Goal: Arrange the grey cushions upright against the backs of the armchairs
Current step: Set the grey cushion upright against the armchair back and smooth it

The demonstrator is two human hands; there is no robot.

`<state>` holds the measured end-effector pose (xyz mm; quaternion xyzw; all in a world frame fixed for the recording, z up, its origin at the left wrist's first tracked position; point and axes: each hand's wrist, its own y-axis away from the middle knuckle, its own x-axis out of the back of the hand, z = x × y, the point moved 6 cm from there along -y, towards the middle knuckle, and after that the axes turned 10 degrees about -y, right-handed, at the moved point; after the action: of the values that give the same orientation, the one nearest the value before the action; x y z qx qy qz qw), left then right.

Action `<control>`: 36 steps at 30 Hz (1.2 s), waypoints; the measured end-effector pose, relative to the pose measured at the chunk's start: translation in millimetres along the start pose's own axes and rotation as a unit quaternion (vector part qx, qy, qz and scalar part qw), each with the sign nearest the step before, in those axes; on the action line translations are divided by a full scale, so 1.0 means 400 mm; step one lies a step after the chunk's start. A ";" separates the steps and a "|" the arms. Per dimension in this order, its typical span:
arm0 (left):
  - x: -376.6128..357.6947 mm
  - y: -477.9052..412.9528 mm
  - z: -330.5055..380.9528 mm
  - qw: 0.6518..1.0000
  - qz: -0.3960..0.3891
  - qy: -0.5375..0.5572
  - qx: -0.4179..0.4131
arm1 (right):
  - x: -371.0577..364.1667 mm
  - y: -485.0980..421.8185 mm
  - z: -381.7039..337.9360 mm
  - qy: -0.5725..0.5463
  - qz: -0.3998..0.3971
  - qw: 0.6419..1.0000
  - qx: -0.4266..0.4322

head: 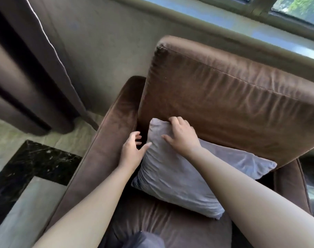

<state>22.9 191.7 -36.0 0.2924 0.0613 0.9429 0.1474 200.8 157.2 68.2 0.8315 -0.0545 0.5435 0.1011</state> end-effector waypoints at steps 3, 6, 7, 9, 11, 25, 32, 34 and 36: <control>-0.066 0.024 -0.051 0.997 -0.064 0.032 0.037 | -0.030 -0.029 -0.014 0.044 -0.005 0.999 -0.003; -0.121 0.048 -0.098 0.987 -0.097 0.079 0.102 | -0.040 -0.058 -0.012 0.069 0.005 0.997 -0.026; -0.136 0.054 -0.112 0.985 -0.107 0.078 0.115 | -0.042 -0.067 -0.009 0.073 0.008 0.997 -0.035; -0.165 0.067 -0.141 0.981 -0.124 0.075 0.132 | -0.047 -0.082 -0.001 0.084 0.007 0.996 -0.043; -0.189 0.075 -0.166 0.977 -0.146 0.071 0.140 | -0.053 -0.091 0.008 0.091 0.005 0.995 -0.045; -0.299 0.166 -0.350 0.959 -0.193 -0.062 0.198 | -0.077 -0.162 0.080 0.034 -0.013 0.999 -0.031; -0.302 0.192 -0.393 0.952 -0.213 -0.082 0.204 | -0.078 -0.176 0.086 0.015 -0.012 1.000 -0.022; -0.296 0.192 -0.407 0.948 -0.233 -0.093 0.195 | -0.076 -0.177 0.084 0.013 -0.010 1.000 -0.018; -0.293 0.194 -0.415 0.947 -0.240 -0.109 0.186 | -0.077 -0.177 0.083 0.017 -0.009 1.000 -0.017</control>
<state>1.8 76.1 -219.1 0.3926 0.2875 0.8137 0.3179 232.3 217.8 19.4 0.8208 -0.0545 0.5557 0.1207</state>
